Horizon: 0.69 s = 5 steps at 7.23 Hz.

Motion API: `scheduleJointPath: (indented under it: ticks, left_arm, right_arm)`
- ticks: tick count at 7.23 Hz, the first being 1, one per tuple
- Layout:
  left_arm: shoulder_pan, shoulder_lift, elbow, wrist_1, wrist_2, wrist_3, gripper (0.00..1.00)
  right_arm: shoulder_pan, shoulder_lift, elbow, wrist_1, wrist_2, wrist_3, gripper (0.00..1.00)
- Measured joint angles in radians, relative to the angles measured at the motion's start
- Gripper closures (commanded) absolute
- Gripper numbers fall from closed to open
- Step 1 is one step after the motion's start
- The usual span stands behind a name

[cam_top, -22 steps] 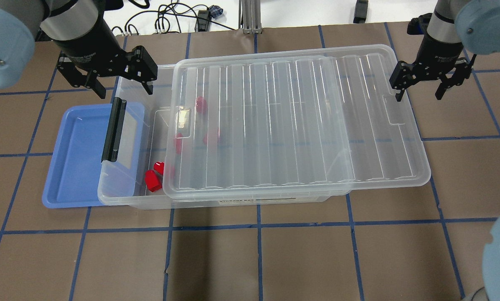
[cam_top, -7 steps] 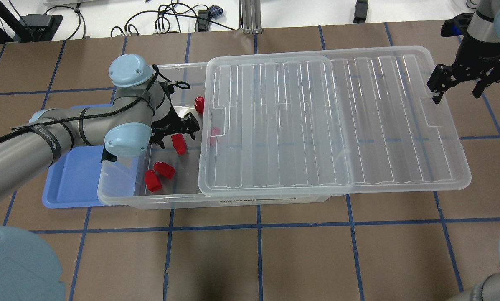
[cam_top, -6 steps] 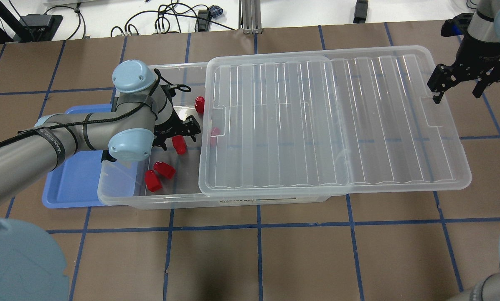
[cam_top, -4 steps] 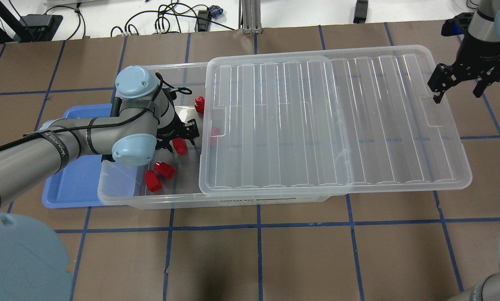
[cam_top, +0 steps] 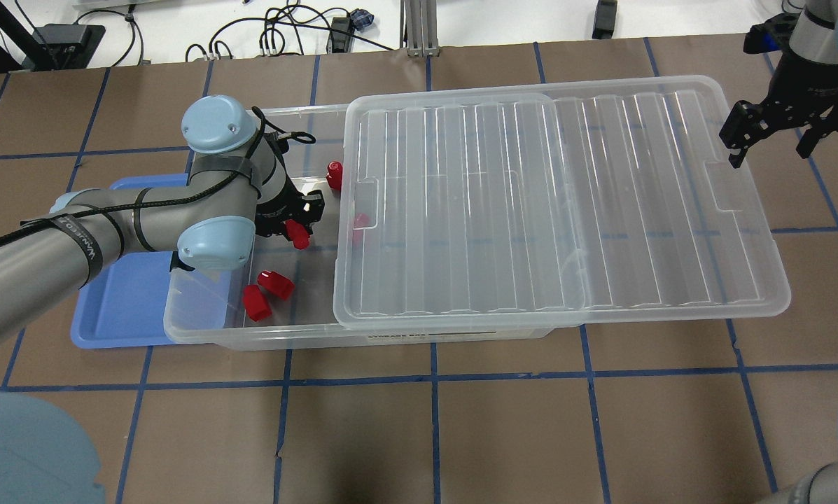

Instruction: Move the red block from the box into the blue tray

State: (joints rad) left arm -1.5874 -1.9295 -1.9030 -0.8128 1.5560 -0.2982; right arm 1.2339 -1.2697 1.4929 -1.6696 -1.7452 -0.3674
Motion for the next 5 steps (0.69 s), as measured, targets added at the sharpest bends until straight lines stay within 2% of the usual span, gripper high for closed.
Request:
scheduleJointPath:
  ticks: [3,5]
  left_arm:
    - [-0.003,0.113,0.072,-0.200,-0.013,0.007,1.00]
    - [0.005,0.171,0.163,-0.363,-0.033,0.092,1.00]
  right_arm:
    - [0.007,-0.048,-0.061,0.023,0.006,0.006,0.00]
    - [0.012,-0.104,-0.069,0.059,0.007,0.007,0.00]
